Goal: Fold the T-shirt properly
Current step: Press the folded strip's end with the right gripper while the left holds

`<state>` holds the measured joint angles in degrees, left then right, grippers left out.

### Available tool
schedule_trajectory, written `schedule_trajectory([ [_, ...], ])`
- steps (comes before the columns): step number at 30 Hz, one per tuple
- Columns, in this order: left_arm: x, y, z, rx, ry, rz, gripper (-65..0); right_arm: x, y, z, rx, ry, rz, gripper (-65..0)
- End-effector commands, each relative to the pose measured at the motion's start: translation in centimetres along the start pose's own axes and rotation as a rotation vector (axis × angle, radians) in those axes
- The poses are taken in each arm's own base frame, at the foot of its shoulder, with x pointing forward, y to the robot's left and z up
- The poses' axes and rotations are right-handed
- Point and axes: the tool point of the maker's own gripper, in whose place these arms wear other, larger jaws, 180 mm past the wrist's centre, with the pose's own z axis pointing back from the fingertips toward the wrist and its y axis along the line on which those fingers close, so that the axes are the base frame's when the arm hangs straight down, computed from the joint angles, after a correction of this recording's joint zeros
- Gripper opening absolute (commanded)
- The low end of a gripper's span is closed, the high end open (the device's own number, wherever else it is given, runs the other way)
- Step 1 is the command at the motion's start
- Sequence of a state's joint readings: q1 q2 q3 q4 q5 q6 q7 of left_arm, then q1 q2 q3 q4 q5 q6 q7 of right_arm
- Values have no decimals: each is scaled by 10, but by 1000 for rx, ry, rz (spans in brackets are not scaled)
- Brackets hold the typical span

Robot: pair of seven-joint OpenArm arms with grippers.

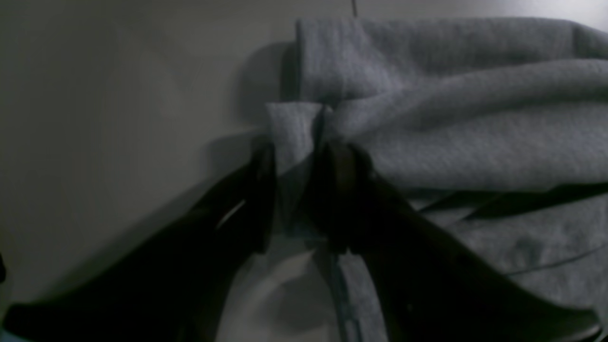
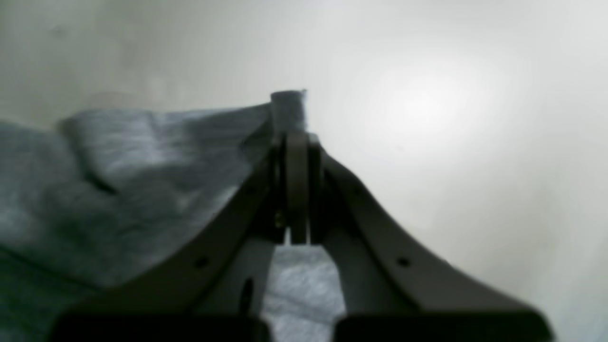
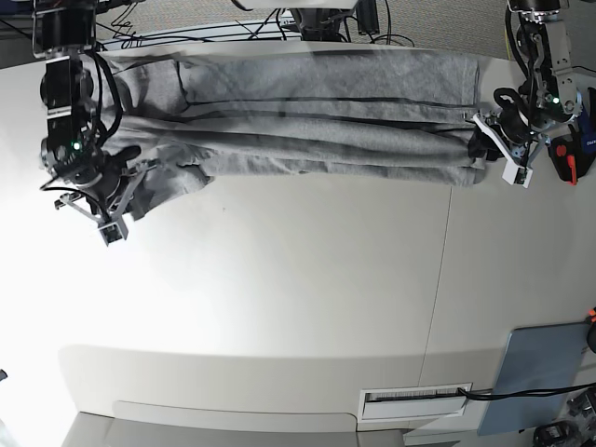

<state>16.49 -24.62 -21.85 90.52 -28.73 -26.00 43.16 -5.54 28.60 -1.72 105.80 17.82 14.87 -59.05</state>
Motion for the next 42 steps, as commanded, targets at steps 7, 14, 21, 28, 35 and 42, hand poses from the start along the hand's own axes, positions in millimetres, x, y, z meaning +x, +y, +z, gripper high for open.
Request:
schedule_trajectory([
  [7,12,6,5,11,-34,-15,-463,-14,46,48,67,-27,105,-650],
  [14,12,6,5,13,-33,-17,-463,-44,88,89,150,12,166,-650],
  [21,12,6,5,12,-33,-17,-462,-69,104,101,197,79,172,-650],
  [28,12,6,5,12,-33,-17,-462,-43,73,94,43,1,253,-550],
  [35,12,6,5,12,-32,-16,-463,-27,68,84,75,-43,399,-386],
  [42,12,6,5,12,-33,-16,-463,-37,70,58,155,10,542,-386],
])
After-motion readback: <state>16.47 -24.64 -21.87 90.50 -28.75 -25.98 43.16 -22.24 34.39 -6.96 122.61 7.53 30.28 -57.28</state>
